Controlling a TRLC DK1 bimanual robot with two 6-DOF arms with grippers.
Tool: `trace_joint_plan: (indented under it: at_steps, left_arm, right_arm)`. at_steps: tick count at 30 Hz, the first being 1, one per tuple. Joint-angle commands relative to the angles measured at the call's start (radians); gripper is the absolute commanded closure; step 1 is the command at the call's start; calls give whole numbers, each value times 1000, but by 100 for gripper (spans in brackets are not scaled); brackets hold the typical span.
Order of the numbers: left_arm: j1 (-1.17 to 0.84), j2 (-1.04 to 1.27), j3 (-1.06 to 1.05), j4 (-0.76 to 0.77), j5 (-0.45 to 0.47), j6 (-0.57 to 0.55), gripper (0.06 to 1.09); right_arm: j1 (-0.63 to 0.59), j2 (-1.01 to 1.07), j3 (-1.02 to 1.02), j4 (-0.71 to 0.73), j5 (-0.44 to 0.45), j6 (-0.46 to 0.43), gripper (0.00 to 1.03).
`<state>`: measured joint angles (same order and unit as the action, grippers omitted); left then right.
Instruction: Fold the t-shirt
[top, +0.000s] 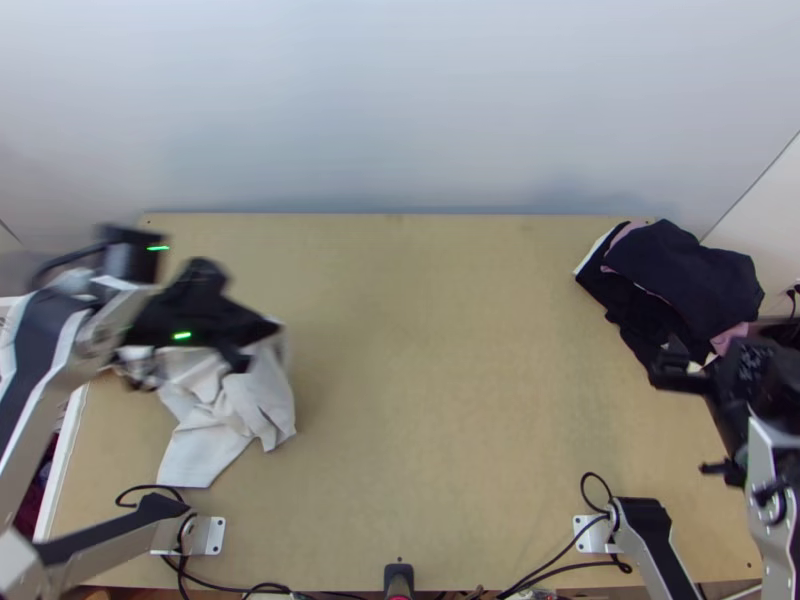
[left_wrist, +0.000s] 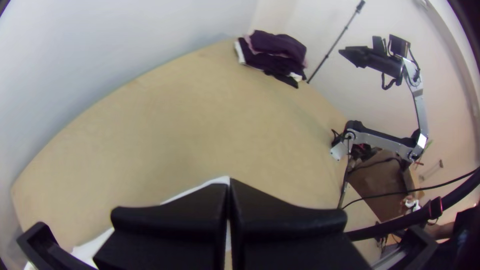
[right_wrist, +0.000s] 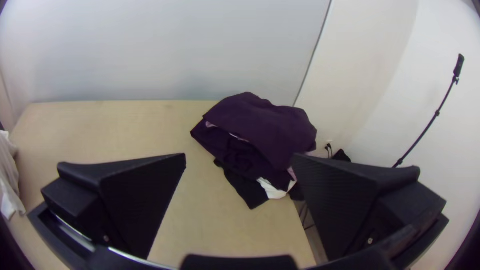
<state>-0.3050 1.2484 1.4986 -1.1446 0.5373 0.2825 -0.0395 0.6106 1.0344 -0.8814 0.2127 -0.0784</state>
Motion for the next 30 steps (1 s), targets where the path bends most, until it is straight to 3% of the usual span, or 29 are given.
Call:
trace_joint_plan:
  at_steps: [1, 11, 12, 13, 15, 18, 27, 30]
  left_arm:
    - [-312, 289, 147, 126, -23, -49, 104]
    - [-537, 873, 775, 192, -25, -161, 102]
    - [-543, 904, 795, 252, -45, -197, 90]
    - [-548, 930, 813, 287, -76, -203, 68]
    - [-553, 973, 833, 312, -140, -189, 6]
    - [-546, 979, 824, 286, -217, -143, 10]
    - [-358, 730, 807, 207, -221, -140, 10]
    - [-255, 585, 689, 141, -243, -68, 10]
  right_arm:
    - [-102, -129, 33, -151, 5, -20, 4]
    - [-244, -221, 82, -260, 19, -47, 4]
    - [-250, -224, 84, -263, 19, -47, 4]
    - [-254, -226, 84, -264, 19, -47, 4]
    - [-260, -227, 85, -266, 20, -46, 4]
    - [-261, -226, 79, -266, 19, -43, 4]
    - [-229, -170, 65, -260, -3, -47, 7]
    - [-178, -146, 30, -229, -7, -47, 6]
